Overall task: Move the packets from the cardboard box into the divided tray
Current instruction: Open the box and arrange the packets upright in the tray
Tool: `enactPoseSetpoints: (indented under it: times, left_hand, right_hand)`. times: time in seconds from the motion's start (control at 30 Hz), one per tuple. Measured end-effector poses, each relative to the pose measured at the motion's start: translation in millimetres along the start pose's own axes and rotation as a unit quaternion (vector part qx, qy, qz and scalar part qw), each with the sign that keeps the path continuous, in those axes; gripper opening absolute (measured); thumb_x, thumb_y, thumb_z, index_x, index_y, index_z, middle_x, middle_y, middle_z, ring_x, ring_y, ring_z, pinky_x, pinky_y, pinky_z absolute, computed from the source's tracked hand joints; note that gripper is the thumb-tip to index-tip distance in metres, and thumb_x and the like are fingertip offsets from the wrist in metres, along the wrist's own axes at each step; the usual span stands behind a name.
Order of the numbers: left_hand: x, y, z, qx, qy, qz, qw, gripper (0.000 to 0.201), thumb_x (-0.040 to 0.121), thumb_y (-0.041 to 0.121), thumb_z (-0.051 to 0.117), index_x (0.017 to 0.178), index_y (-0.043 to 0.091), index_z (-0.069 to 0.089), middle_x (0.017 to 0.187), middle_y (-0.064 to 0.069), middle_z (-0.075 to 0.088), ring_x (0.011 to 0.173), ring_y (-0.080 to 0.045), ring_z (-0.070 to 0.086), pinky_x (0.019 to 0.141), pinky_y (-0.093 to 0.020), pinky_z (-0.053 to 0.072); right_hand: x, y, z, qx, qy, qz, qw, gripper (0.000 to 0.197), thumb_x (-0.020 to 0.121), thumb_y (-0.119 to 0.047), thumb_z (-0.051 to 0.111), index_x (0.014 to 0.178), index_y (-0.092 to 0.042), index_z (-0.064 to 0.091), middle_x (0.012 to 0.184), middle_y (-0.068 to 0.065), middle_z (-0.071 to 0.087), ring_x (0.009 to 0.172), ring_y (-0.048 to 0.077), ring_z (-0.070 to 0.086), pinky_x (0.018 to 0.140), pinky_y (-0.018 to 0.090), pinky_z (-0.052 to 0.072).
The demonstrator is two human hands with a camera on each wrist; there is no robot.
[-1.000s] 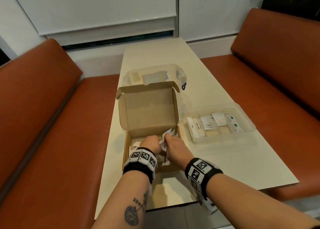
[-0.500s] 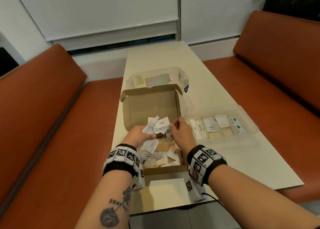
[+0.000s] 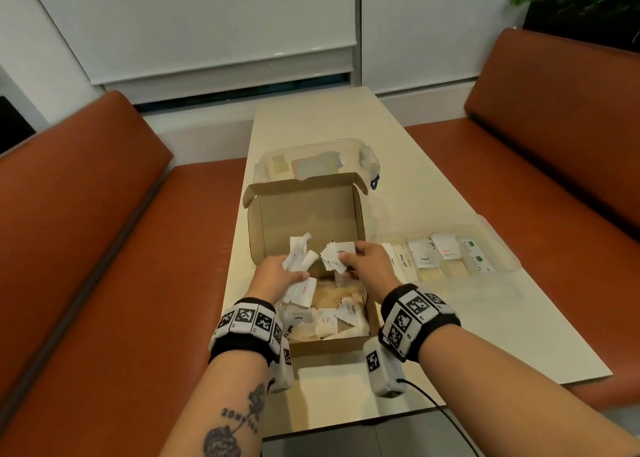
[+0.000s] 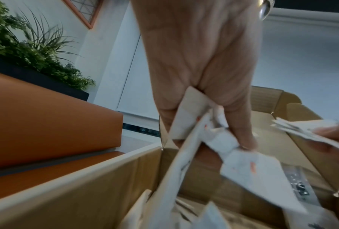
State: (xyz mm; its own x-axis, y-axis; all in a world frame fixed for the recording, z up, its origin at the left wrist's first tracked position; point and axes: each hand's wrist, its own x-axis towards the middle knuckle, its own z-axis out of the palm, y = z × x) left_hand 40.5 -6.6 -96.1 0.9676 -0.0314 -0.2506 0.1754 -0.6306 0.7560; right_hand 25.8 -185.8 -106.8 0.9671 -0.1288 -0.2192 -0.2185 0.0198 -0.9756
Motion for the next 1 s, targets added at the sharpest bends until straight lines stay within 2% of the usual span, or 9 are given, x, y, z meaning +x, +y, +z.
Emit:
enactPoseSetpoints:
  times: [0.1, 0.17, 0.37, 0.5, 0.63, 0.73, 0.8, 0.93, 1.0]
  left_hand:
    - [3.0, 1.9, 1.5, -0.115, 0.036, 0.002, 0.993, 0.024, 0.084, 0.015, 0.07, 0.104, 0.003, 0.064, 0.093, -0.009, 0.068, 0.086, -0.025, 0.063, 0.071, -0.032, 0.049]
    - [5.1, 7.4, 5.0, -0.185, 0.061, -0.009, 0.981, 0.029, 0.085, 0.014, 0.069, 0.111, 0.003, 0.064, 0.103, -0.014, 0.069, 0.097, -0.03, 0.065, 0.087, -0.041, 0.051]
    - [11.1, 20.3, 27.0, -0.341, 0.069, -0.055, 0.936, 0.025, 0.087, 0.012, 0.066, 0.111, 0.005, 0.064, 0.1, -0.015, 0.071, 0.093, -0.034, 0.068, 0.09, -0.05, 0.053]
    - [12.1, 11.0, 37.1, -0.374, 0.098, -0.084, 0.919, 0.017, 0.089, 0.016, 0.064, 0.101, 0.004, 0.067, 0.101, -0.017, 0.071, 0.096, -0.035, 0.067, 0.093, -0.053, 0.05]
    - [11.2, 8.6, 39.5, -0.433, 0.082, -0.082, 0.894, 0.024, 0.092, 0.013, 0.059, 0.11, -0.002, 0.062, 0.096, -0.016, 0.07, 0.081, -0.031, 0.067, 0.08, -0.045, 0.055]
    - [10.0, 17.5, 42.5, -0.418, 0.056, -0.066, 0.904, 0.028, 0.095, 0.016, 0.056, 0.117, 0.0, 0.06, 0.1, -0.016, 0.069, 0.084, -0.029, 0.067, 0.075, -0.039, 0.056]
    - [7.7, 25.7, 45.7, -0.429, 0.023, -0.05, 0.902, 0.025, 0.097, 0.013, 0.051, 0.118, 0.002, 0.059, 0.097, -0.014, 0.07, 0.079, -0.025, 0.068, 0.06, -0.03, 0.056]
    - [1.9, 39.5, 49.4, -0.479, -0.074, -0.04, 0.874, 0.022, 0.099, 0.007, 0.042, 0.119, 0.01, 0.052, 0.082, -0.013, 0.069, 0.064, -0.025, 0.064, 0.054, -0.033, 0.052]
    - [2.5, 43.3, 49.6, -0.466, -0.105, -0.04, 0.878, 0.024, 0.099, 0.005, 0.041, 0.121, 0.011, 0.05, 0.077, -0.014, 0.067, 0.058, -0.023, 0.061, 0.047, -0.028, 0.049]
  right_hand:
    - [0.5, -0.6, -4.0, 0.015, -0.034, 0.009, 0.999, 0.015, 0.089, -0.005, 0.06, 0.104, -0.006, 0.065, 0.099, 0.013, 0.068, 0.077, 0.019, 0.066, 0.064, 0.024, 0.057]
    - [-1.0, -1.1, -0.7, -0.002, -0.073, 0.015, 0.997, 0.013, 0.088, -0.008, 0.063, 0.1, -0.01, 0.066, 0.096, 0.01, 0.069, 0.08, 0.019, 0.067, 0.067, 0.026, 0.058]
    - [1.3, -2.4, 10.7, 0.02, -0.073, 0.021, 0.997, 0.019, 0.09, -0.005, 0.059, 0.109, -0.004, 0.063, 0.101, 0.015, 0.067, 0.079, 0.022, 0.069, 0.066, 0.029, 0.06]
    - [5.7, -3.0, 4.8, -0.004, -0.039, 0.0, 0.999, 0.01, 0.089, -0.005, 0.061, 0.099, -0.003, 0.063, 0.097, 0.014, 0.067, 0.075, 0.02, 0.069, 0.063, 0.027, 0.06]
    - [8.6, -6.4, -6.5, 0.016, -0.045, -0.011, 0.999, 0.013, 0.09, -0.006, 0.06, 0.102, -0.003, 0.063, 0.097, 0.012, 0.068, 0.073, 0.016, 0.07, 0.063, 0.026, 0.06]
    - [8.9, -12.3, -11.6, 0.023, -0.062, -0.033, 0.997, 0.014, 0.09, -0.008, 0.061, 0.103, -0.006, 0.064, 0.096, 0.01, 0.07, 0.077, 0.016, 0.07, 0.064, 0.025, 0.059]
    - [9.6, -15.9, -15.3, 0.006, -0.062, -0.058, 0.996, 0.013, 0.089, -0.009, 0.061, 0.102, -0.01, 0.065, 0.095, 0.009, 0.071, 0.078, 0.016, 0.069, 0.065, 0.025, 0.057]
    - [12.1, -21.8, -25.2, -0.003, -0.049, -0.073, 0.996, 0.015, 0.089, -0.006, 0.061, 0.103, -0.011, 0.063, 0.093, 0.013, 0.071, 0.077, 0.021, 0.067, 0.072, 0.034, 0.057]
    - [14.4, -24.8, -30.1, -0.016, -0.036, -0.077, 0.996, 0.023, 0.088, -0.006, 0.062, 0.11, -0.012, 0.059, 0.091, 0.014, 0.071, 0.074, 0.022, 0.067, 0.07, 0.035, 0.057]
